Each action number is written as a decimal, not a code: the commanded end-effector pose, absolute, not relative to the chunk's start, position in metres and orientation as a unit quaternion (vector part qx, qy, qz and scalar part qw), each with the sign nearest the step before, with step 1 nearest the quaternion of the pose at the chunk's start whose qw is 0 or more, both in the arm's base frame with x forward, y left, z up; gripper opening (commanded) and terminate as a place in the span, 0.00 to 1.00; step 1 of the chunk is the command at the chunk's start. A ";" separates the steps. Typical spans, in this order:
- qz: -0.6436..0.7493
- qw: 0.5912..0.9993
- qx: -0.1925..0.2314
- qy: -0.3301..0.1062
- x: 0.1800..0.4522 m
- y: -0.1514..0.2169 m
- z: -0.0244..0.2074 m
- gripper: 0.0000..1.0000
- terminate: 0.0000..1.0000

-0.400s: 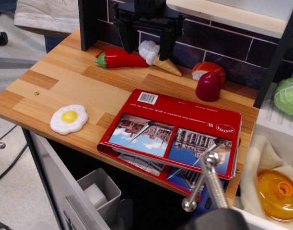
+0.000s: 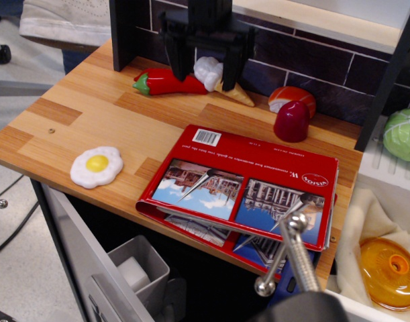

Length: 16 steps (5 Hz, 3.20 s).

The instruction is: Open book

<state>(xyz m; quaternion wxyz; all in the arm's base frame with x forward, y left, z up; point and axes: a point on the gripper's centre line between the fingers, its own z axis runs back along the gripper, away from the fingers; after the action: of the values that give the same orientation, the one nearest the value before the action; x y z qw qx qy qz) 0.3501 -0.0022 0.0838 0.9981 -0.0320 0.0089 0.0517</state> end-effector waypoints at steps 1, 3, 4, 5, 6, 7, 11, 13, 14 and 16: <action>0.080 0.997 -0.004 -0.015 0.331 -0.064 0.118 1.00 0.00; 0.134 0.988 0.063 -0.032 0.332 -0.116 0.110 1.00 0.00; 0.137 0.986 0.087 -0.045 0.335 -0.131 0.101 1.00 0.00; 0.134 0.984 0.104 -0.059 0.333 -0.139 0.082 1.00 0.00; 0.131 0.984 0.104 -0.061 0.328 -0.141 0.064 1.00 0.00; 0.138 0.984 0.107 -0.039 0.324 -0.148 0.050 1.00 0.00; 0.146 0.978 0.145 -0.038 0.319 -0.145 0.036 1.00 0.00; 0.115 0.965 0.220 -0.082 0.315 -0.093 0.064 1.00 0.00; 0.094 0.968 0.219 -0.080 0.315 -0.061 0.089 1.00 0.00; 0.066 0.971 0.218 -0.075 0.304 0.006 0.129 1.00 0.00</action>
<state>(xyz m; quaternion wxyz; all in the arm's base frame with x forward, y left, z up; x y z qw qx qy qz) 0.3037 -0.0058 0.1361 0.9745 0.2025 -0.0865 0.0422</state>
